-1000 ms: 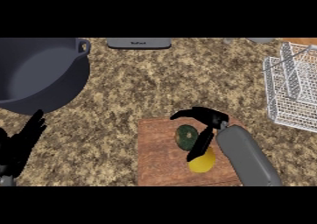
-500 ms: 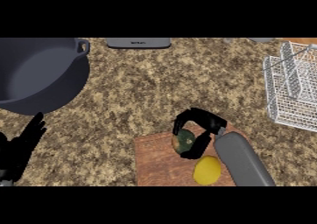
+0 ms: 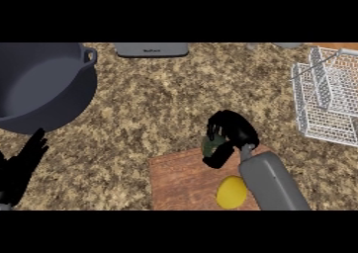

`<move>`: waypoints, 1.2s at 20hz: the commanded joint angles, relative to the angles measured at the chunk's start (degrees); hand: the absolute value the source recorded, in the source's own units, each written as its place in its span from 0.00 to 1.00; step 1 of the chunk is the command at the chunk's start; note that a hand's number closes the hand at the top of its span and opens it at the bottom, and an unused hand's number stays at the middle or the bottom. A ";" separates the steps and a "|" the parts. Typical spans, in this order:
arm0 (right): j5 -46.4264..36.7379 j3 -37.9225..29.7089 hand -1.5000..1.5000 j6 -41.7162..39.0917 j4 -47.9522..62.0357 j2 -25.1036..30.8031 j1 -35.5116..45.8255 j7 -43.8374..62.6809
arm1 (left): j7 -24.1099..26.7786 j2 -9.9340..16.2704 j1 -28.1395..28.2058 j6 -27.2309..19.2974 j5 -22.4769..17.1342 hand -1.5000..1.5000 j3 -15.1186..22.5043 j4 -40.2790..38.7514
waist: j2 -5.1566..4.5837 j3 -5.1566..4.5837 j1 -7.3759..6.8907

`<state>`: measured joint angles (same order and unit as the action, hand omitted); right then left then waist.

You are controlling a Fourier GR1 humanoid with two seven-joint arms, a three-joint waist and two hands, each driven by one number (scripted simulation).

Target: Pick the squash from the cutting board and place it in the tiered basket

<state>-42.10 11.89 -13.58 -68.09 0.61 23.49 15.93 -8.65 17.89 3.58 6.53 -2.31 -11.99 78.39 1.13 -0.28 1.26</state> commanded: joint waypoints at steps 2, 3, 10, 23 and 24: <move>-13.43 6.22 1.00 11.45 -8.38 -0.59 0.08 18.22 | 0.47 0.11 0.74 -0.07 -0.32 0.50 -0.76 -0.22 | 0.69 -0.09 0.86; -14.88 7.18 1.00 12.66 -11.03 -0.59 0.28 21.75 | 0.65 0.82 0.48 0.11 0.17 0.50 -0.83 -0.86 | 0.60 -0.07 1.20; -29.88 15.41 1.00 11.71 -31.27 -0.61 0.47 42.86 | -0.06 -0.47 0.82 0.01 0.13 0.50 0.15 1.00 | 0.10 0.19 0.67; -29.28 -0.97 1.00 -0.72 -45.02 1.16 11.13 43.41 | -1.54 -1.79 -1.67 -0.36 1.75 0.50 1.04 1.46 | -1.08 0.27 -1.30; -28.19 -2.46 1.00 2.63 -43.78 2.99 8.73 39.23 | -1.00 -0.97 0.34 0.85 0.60 0.50 -0.27 3.17 | -1.10 0.28 -1.47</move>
<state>-72.41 15.84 -10.50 -112.09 1.59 30.63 57.33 -8.70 16.53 3.43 6.51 -0.94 -11.47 79.80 0.17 -0.03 0.12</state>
